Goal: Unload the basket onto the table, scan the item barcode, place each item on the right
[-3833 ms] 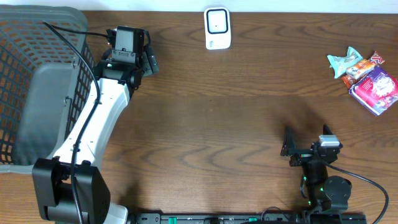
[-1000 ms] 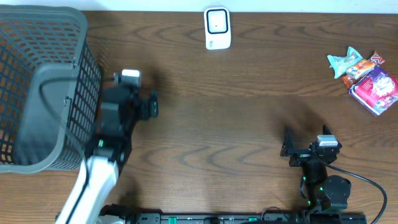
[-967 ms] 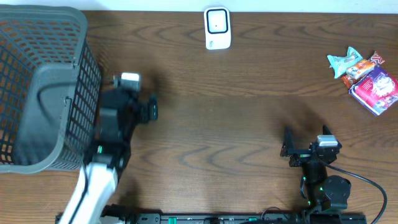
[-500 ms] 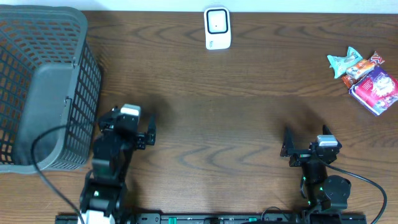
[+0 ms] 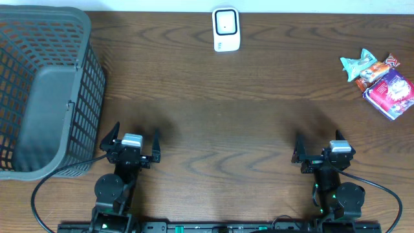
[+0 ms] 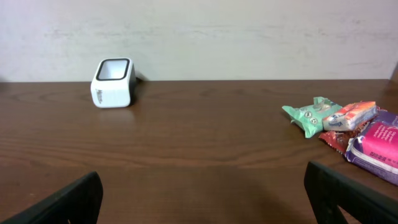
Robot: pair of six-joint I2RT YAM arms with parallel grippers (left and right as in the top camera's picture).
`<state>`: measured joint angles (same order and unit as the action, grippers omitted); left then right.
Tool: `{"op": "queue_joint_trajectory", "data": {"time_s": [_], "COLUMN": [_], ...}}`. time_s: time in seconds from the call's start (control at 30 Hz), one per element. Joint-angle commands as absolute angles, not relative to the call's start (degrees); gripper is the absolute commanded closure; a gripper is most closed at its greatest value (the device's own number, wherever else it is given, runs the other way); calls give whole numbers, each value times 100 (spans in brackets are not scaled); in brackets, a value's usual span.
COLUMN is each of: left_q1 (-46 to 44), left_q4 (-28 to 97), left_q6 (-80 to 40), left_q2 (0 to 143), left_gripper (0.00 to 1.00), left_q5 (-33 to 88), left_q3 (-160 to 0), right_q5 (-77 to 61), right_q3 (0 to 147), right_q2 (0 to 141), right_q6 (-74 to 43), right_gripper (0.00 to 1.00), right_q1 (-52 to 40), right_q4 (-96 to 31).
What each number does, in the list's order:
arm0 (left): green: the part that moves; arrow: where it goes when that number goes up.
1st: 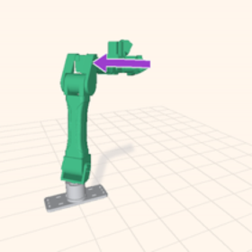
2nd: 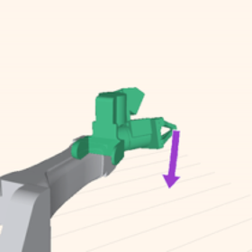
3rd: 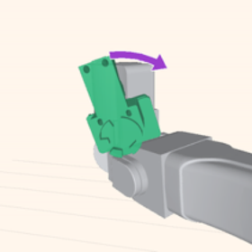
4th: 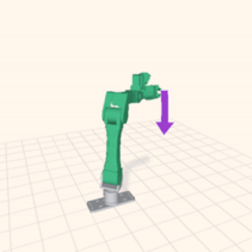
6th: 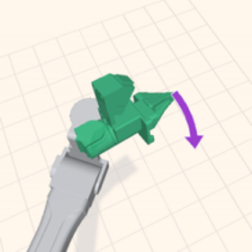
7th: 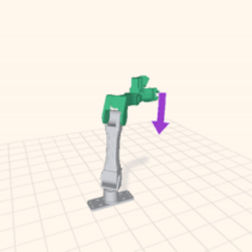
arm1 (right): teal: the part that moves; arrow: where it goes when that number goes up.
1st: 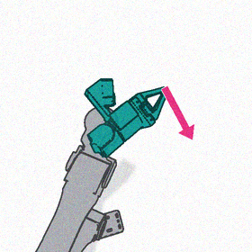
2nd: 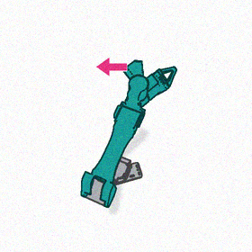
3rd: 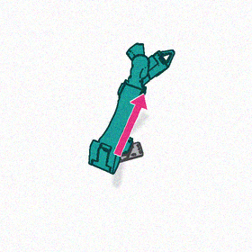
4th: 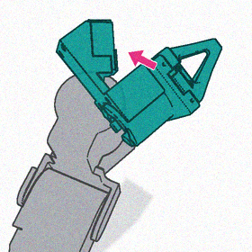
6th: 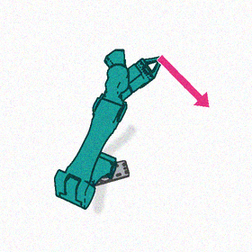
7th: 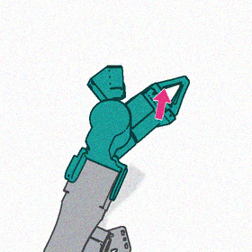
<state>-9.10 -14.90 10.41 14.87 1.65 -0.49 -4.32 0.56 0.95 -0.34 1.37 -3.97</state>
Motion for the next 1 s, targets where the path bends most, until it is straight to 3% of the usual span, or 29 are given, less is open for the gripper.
{"op": "queue_joint_trajectory", "data": {"time_s": [0.0, 0.33, 0.53, 0.77, 0.97], "left_q1": [-891, -825, -825, -799, -799], "left_q4": [-1511, -718, 403, 410, 416], "left_q6": [1092, 1090, 1033, 1007, -165], "left_q2": [1243, 753, 152, 8, 8], "left_gripper": [1, 1, 1, 1, 1], "left_q5": [239, 237, 204, 75, -202], "left_q3": [-21, -21, -21, -21, -21], "right_q5": [-445, -445, -443, -445, -445], "right_q3": [32, 32, 32, 32, 32], "right_q2": [54, 54, 56, 56, 54], "right_q6": [49, 49, 49, 49, 49], "right_gripper": [1, 1, 1, 1, 1], "right_q1": [220, 220, 220, 220, 220], "right_q4": [-399, -399, -399, -399, -399]}}
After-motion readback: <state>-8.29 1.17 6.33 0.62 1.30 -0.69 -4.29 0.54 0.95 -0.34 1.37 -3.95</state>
